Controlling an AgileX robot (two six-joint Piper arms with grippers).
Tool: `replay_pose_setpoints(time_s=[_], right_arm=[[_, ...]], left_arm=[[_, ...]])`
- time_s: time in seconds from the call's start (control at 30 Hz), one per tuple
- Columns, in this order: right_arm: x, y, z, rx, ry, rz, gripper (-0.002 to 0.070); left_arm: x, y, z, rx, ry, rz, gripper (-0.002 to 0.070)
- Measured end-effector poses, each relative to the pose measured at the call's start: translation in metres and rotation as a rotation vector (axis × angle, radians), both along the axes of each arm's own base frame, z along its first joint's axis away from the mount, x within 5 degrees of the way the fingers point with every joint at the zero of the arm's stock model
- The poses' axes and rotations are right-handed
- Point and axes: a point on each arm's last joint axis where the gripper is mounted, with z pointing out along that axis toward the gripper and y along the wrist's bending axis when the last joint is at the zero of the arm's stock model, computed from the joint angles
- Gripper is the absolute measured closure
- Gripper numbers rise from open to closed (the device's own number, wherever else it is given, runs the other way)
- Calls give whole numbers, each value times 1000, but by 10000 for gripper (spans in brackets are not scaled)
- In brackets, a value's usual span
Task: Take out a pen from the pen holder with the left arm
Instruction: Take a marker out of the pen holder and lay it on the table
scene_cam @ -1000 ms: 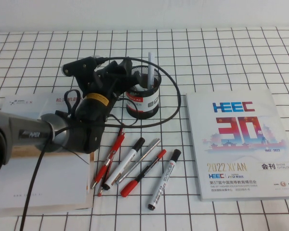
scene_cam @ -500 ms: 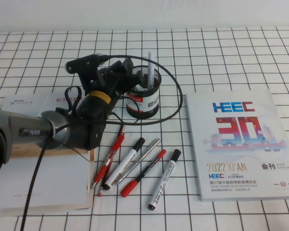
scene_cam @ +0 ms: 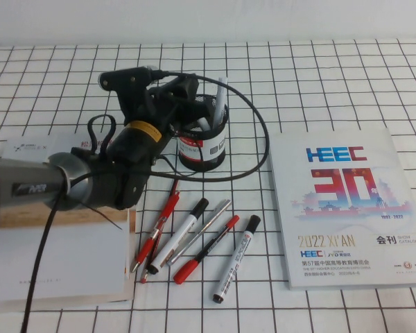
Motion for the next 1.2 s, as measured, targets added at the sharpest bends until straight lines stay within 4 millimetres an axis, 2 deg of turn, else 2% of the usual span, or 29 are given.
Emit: replay_pose_setpoints(time_s=[0.17, 0.3, 0.6, 0.73, 0.8, 1.0, 1.2], right_arm=[[0, 0, 0, 0, 0, 0, 690], [0, 0, 0, 0, 0, 0, 690], [0, 0, 0, 0, 0, 0, 690], [0, 0, 0, 2, 0, 0, 690], [0, 0, 0, 2, 0, 0, 690], [0, 0, 0, 2, 0, 0, 690], [0, 0, 0, 2, 0, 0, 690]], left_arm=[[-6, 2, 29, 47, -38, -19, 592], [-17, 6, 61, 99, -71, -37, 592], [-57, 23, 139, 248, -141, -87, 592], [-75, 34, 164, 359, -59, -77, 592], [-84, 35, 172, 437, 8, -81, 592], [-107, 18, 180, 679, 187, -166, 592], [-125, -9, 168, 887, 401, -283, 592]])
